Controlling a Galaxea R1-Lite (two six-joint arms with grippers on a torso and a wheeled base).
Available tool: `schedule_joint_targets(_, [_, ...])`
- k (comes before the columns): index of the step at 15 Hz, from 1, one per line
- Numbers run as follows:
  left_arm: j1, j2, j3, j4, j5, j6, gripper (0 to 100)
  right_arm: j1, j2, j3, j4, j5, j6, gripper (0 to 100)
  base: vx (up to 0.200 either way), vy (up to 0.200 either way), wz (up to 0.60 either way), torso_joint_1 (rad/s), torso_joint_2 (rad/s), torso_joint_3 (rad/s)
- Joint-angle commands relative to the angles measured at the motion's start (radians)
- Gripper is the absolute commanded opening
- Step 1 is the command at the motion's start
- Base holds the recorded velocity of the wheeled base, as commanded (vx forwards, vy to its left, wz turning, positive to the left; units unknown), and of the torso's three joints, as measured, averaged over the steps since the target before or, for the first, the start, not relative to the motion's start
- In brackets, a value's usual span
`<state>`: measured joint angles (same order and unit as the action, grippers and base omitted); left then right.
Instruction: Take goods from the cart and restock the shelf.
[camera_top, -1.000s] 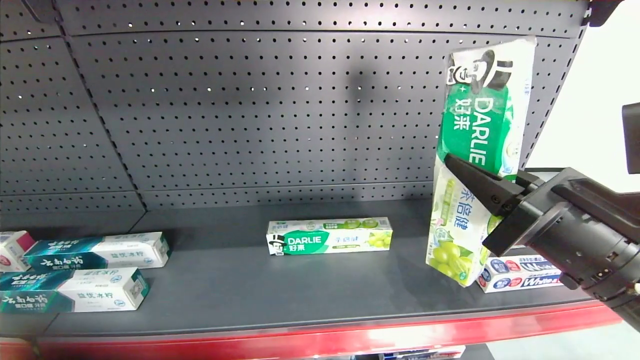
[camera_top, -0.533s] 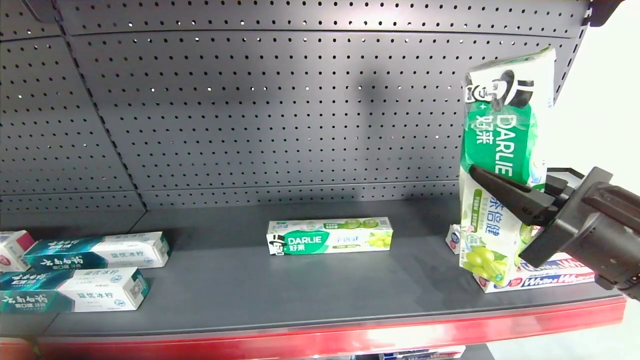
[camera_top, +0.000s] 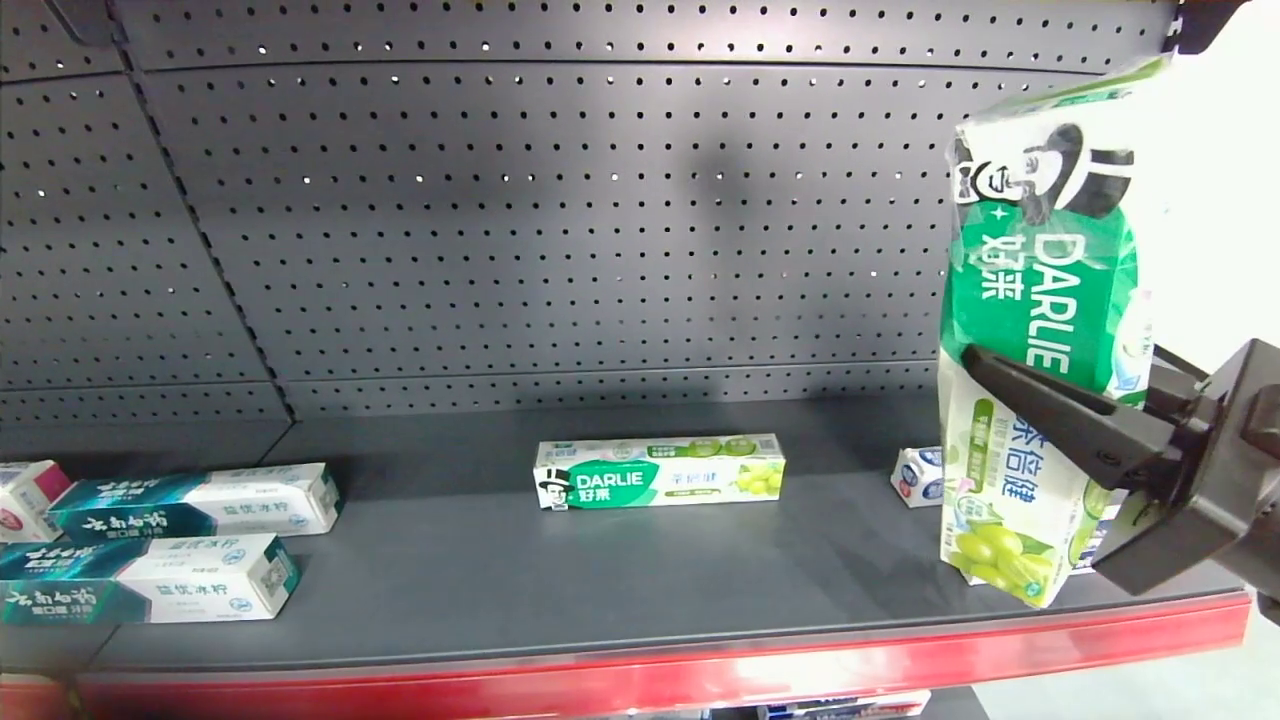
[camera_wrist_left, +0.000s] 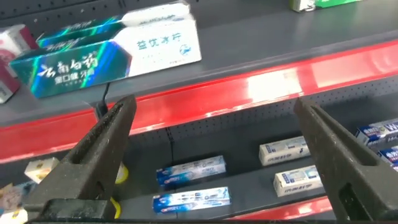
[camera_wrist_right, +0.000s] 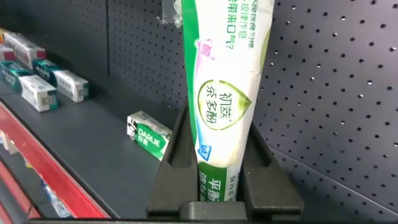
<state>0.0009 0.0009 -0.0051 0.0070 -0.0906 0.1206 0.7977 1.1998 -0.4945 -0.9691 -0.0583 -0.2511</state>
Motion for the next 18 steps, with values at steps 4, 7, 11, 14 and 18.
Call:
schedule_joint_targets(4, [-0.007, 0.027, -0.003, 0.001, -0.003, -0.003, 100, 0.032, -0.078, 0.048, 0.072, -0.041, -0.001, 0, 0.000, 0.000, 0.00, 0.000, 0.00, 0.000])
schedule_joint_targets(7, [-0.022, 0.090, -0.136, -0.055, -0.014, -0.115, 100, 0.034, -0.083, 0.083, 0.072, -0.058, -0.001, 0, 0.000, 0.000, 0.00, 0.000, 0.00, 0.000])
schedule_joint_targets(11, [-0.171, 0.375, -0.478, -0.001, -0.066, -0.151, 100, 0.038, -0.097, 0.096, 0.070, -0.069, -0.004, 0, 0.000, 0.000, 0.00, 0.000, 0.00, 0.000])
schedule_joint_targets(14, [-0.213, 0.465, -0.455, -0.001, -0.077, -0.022, 100, 0.037, -0.108, 0.120, 0.075, -0.087, -0.004, 0, 0.000, 0.000, 0.00, 0.000, 0.00, 0.000])
schedule_joint_targets(18, [-0.234, 0.686, -0.605, 0.007, -0.093, 0.017, 100, 0.055, -0.100, 0.116, 0.073, -0.083, -0.004, 0, 0.000, 0.000, 0.00, 0.000, 0.00, 0.000])
